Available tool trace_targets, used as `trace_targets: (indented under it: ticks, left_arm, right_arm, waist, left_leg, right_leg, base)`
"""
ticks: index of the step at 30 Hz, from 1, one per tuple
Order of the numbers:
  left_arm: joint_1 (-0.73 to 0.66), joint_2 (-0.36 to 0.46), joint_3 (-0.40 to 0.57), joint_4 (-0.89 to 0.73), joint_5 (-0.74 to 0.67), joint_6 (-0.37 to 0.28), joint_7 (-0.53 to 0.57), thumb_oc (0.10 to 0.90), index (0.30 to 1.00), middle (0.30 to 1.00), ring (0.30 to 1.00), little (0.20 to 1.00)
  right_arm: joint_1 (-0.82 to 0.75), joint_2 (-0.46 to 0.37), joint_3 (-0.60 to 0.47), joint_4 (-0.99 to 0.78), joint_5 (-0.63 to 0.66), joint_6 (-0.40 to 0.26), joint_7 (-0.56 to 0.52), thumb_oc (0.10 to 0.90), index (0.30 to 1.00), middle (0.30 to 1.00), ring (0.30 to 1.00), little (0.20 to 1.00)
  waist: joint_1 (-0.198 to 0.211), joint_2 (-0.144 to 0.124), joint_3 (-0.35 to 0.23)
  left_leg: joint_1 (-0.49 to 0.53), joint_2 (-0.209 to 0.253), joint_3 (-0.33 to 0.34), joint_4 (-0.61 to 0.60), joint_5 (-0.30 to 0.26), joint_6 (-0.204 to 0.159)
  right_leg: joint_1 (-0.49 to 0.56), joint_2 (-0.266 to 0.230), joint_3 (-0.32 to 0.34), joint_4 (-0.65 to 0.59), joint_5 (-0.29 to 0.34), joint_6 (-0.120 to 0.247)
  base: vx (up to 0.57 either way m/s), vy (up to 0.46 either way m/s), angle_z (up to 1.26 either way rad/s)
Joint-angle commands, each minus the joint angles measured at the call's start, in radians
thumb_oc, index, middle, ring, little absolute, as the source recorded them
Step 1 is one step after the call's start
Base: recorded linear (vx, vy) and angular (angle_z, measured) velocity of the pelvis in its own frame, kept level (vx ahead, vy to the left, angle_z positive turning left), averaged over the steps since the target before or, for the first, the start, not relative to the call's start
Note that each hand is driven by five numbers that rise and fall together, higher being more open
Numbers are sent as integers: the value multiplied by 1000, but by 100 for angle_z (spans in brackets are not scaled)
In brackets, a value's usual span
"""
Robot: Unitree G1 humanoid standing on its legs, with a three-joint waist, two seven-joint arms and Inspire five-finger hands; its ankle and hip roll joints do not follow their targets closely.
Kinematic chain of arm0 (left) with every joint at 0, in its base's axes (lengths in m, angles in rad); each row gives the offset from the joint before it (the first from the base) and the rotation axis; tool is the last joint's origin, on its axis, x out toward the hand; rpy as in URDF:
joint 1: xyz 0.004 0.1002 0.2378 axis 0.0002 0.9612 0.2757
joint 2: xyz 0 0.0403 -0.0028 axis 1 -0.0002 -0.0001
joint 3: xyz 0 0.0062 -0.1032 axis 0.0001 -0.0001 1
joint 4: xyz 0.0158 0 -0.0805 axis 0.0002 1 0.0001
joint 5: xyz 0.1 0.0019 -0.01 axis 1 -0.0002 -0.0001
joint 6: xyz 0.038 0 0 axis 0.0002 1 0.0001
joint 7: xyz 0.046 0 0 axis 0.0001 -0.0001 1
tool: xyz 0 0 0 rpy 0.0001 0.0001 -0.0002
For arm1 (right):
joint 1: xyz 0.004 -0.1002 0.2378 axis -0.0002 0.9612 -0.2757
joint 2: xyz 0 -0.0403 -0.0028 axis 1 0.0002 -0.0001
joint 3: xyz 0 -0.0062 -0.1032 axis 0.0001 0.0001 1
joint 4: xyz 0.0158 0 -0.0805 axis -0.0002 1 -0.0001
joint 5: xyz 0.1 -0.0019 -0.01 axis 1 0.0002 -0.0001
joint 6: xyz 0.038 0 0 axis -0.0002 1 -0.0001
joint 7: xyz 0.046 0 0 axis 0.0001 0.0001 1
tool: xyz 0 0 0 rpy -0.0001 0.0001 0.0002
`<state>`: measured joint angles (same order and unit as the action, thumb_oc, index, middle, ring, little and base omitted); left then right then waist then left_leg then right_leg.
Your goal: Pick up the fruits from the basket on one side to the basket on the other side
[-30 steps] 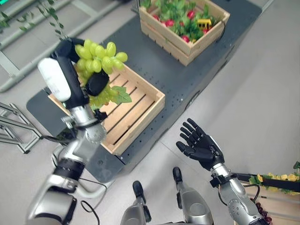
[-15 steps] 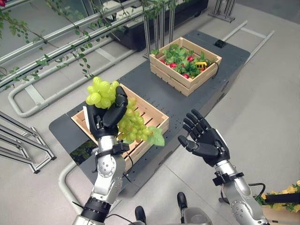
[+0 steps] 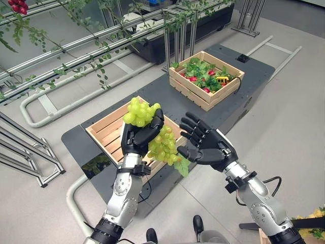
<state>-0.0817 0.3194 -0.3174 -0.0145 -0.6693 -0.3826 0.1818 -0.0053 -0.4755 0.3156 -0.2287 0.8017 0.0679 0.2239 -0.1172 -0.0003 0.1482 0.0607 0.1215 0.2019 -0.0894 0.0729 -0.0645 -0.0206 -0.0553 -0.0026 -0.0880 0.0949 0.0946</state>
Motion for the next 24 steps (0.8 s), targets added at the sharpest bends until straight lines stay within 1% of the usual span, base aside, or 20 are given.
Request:
trace_targets:
  ticks: [1, 3, 8, 10, 14, 18, 20, 22, 24]
  left_arm:
    - [-65, 48, -14, -95, 60, -105, -37, 400, 300, 300, 300, 300]
    - [-66, 49, -22, -101, 46, -112, -46, 400, 300, 300, 300, 300]
    - [-64, 43, -46, -123, 34, -128, -57, 400, 300, 300, 300, 300]
    - [-62, 40, -58, -137, 22, -137, -80, 400, 300, 300, 300, 300]
    - [-70, 39, -79, -159, 0, -132, -107, 400, 300, 300, 300, 300]
    - [-76, 38, -101, -173, -44, -115, -146, 400, 300, 300, 300, 300]
    - [-80, 36, -116, -179, -62, -105, -166, 400, 300, 300, 300, 300]
    - [-78, 34, -134, -190, -77, -96, -182, 400, 300, 300, 300, 300]
    - [-76, 33, -149, -201, -90, -87, -193, 400, 300, 300, 300, 300]
  right_arm:
    - [-50, 29, 10, -91, 91, -34, 47, 800, 900, 900, 900, 900]
    - [-49, 33, 25, -86, 90, -25, 46, 800, 900, 900, 900, 900]
    - [-50, 48, 67, -56, 36, -30, 28, 800, 900, 900, 900, 900]
    - [-51, 57, 89, -41, 59, -12, 17, 800, 900, 900, 900, 900]
    - [-52, 71, 111, -21, 80, -6, 1, 800, 900, 900, 900, 900]
    - [-56, 91, 124, 1, 89, -37, -53, 800, 900, 900, 900, 900]
    - [-60, 103, 124, 11, 67, -66, -101, 800, 900, 900, 900, 900]
    - [-63, 111, 123, 11, 7, -88, -136, 800, 900, 900, 900, 900]
    - [-67, 114, 122, 9, -27, -92, -161, 800, 900, 900, 900, 900]
  waist:
    - [25, -33, -137]
    - [26, -34, -139]
    - [30, -35, -142]
    - [35, -34, -145]
    - [37, -34, -145]
    - [36, -33, -145]
    - [34, -31, -144]
    - [31, -28, -144]
    - [28, -26, -144]
  left_leg:
    - [10, 16, -34, 2, -11, 13]
    - [9, 18, -35, 2, -9, 14]
    - [8, 21, -39, 2, -7, 12]
    - [8, 22, -42, 2, -6, 11]
    - [6, 22, -45, 2, -4, 10]
    - [6, 23, -41, 2, -3, 10]
    - [7, 23, -38, 2, -4, 12]
    - [7, 22, -36, 2, -6, 13]
    - [6, 21, -35, 2, -7, 15]
  right_leg:
    - [4, -15, -27, 1, 22, -9]
    - [4, -14, -29, 1, 24, -9]
    - [5, -13, -32, 1, 24, -9]
    - [5, -16, -37, 1, 25, -8]
    - [2, -18, -39, 1, 28, -5]
    - [-1, -19, -38, 1, 31, -2]
    - [-2, -19, -35, 1, 31, -2]
    - [-5, -19, -31, 1, 32, -1]
    - [-8, -18, -27, 1, 33, 0]
  base:
    - [0, 0, 0]
    - [0, 0, 0]
    - [0, 0, 0]
    - [0, 0, 0]
    - [0, 0, 0]
    - [0, 0, 0]
    - [0, 0, 0]
    - [0, 0, 0]
    - [-27, 12, -3]
